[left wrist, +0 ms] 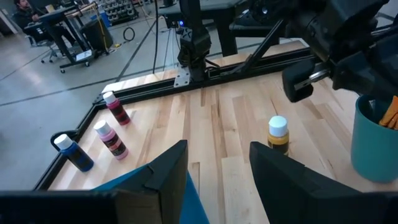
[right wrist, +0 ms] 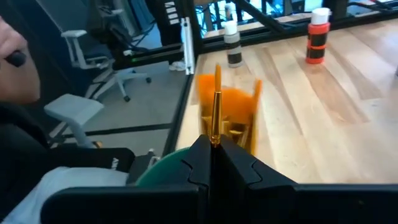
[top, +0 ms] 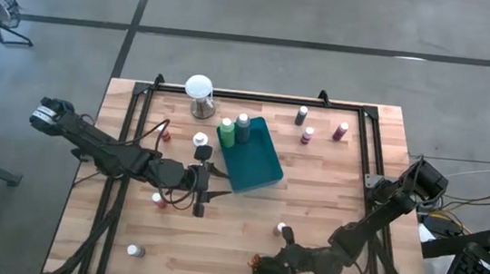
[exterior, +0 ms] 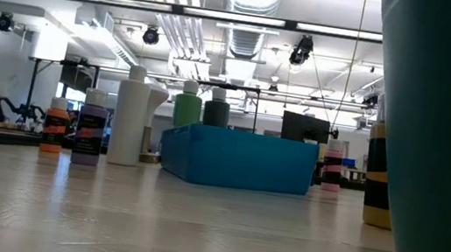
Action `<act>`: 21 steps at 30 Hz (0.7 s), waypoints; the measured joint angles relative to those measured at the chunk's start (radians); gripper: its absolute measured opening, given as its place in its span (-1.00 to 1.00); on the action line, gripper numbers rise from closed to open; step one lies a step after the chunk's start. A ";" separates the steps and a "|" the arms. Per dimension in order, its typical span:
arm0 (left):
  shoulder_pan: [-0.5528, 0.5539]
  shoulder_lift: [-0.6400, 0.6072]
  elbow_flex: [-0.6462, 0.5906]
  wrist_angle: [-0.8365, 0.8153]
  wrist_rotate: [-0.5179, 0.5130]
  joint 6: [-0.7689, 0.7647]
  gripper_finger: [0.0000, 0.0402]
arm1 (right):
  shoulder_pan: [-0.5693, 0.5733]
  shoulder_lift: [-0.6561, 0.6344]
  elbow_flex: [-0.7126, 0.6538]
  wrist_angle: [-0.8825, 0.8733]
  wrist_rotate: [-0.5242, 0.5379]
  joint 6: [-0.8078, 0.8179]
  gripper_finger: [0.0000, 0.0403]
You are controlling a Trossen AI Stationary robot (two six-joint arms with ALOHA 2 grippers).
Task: Pick & Place Paint Supplies
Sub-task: Put the gold paint brush into the green cup
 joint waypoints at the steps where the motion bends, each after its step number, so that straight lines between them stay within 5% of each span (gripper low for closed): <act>1: 0.000 0.000 0.000 0.000 0.000 0.000 -0.11 | -0.002 0.000 0.000 -0.005 -0.001 -0.003 -0.96; 21: 0.002 0.000 -0.015 0.007 0.000 -0.006 -0.11 | -0.002 0.000 0.000 -0.058 -0.010 0.080 -0.78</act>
